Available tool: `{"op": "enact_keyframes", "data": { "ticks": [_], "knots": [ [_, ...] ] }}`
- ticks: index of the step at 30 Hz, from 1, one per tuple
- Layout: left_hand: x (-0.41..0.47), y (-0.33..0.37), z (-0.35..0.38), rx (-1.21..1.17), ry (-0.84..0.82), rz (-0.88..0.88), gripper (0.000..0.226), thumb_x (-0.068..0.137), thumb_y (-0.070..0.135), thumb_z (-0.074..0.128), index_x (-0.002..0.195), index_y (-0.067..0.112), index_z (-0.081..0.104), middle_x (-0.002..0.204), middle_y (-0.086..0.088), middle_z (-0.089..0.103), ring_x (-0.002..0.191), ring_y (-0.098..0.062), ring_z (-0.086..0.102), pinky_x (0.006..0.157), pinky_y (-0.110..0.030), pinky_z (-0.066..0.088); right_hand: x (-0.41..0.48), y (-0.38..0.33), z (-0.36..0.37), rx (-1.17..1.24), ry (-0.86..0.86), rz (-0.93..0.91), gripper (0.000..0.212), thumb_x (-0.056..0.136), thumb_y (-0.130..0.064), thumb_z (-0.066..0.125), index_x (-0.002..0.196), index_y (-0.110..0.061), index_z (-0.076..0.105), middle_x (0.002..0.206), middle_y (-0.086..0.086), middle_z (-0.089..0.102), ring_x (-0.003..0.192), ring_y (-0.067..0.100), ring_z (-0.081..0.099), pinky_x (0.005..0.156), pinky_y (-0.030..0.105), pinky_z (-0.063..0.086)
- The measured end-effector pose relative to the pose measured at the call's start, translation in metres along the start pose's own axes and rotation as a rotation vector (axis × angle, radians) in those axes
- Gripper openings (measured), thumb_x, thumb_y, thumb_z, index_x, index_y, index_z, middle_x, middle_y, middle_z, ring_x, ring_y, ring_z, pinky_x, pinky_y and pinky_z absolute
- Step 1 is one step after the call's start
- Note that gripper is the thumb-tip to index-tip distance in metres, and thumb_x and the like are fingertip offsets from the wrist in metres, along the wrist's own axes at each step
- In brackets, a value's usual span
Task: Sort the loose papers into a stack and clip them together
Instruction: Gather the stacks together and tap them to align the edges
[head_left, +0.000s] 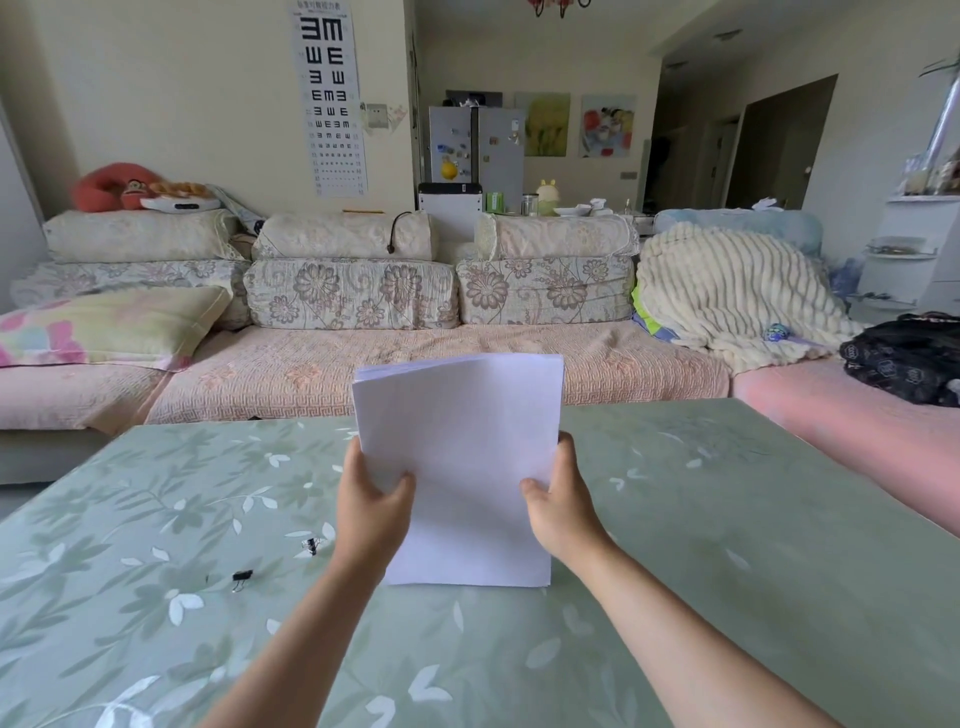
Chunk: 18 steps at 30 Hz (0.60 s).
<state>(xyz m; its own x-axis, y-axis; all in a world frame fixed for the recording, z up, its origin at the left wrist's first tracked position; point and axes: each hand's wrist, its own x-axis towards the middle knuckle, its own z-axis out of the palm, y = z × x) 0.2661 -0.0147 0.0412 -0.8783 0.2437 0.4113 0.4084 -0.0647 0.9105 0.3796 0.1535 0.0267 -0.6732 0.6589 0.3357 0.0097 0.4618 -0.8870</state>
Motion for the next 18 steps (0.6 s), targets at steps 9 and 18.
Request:
{"op": "enact_keyframes", "data": {
  "ticks": [9, 18],
  "knots": [
    [-0.005, -0.017, 0.003, -0.057, -0.046, -0.113, 0.045, 0.071, 0.018, 0.06, 0.115, 0.025, 0.055, 0.105, 0.008, 0.065, 0.097, -0.003, 0.062, 0.079, -0.027, 0.049, 0.001, 0.011, 0.004, 0.113, 0.004, 0.097, 0.036, 0.087, 0.001, 0.052, 0.114, -0.023, 0.05, 0.107, -0.009, 0.066, 0.097, 0.015, 0.063, 0.084, 0.027, 0.048],
    [0.008, -0.005, -0.006, 0.205, -0.093, 0.041, 0.025, 0.077, 0.018, 0.061, 0.1, 0.02, 0.051, 0.085, 0.0, 0.065, 0.078, -0.024, 0.065, 0.069, -0.041, 0.053, 0.021, 0.001, 0.001, -0.07, 0.093, 0.138, 0.063, 0.086, -0.011, 0.066, 0.141, -0.013, 0.036, 0.14, 0.013, 0.048, 0.126, 0.03, 0.049, 0.103, 0.035, 0.04]
  ]
}}
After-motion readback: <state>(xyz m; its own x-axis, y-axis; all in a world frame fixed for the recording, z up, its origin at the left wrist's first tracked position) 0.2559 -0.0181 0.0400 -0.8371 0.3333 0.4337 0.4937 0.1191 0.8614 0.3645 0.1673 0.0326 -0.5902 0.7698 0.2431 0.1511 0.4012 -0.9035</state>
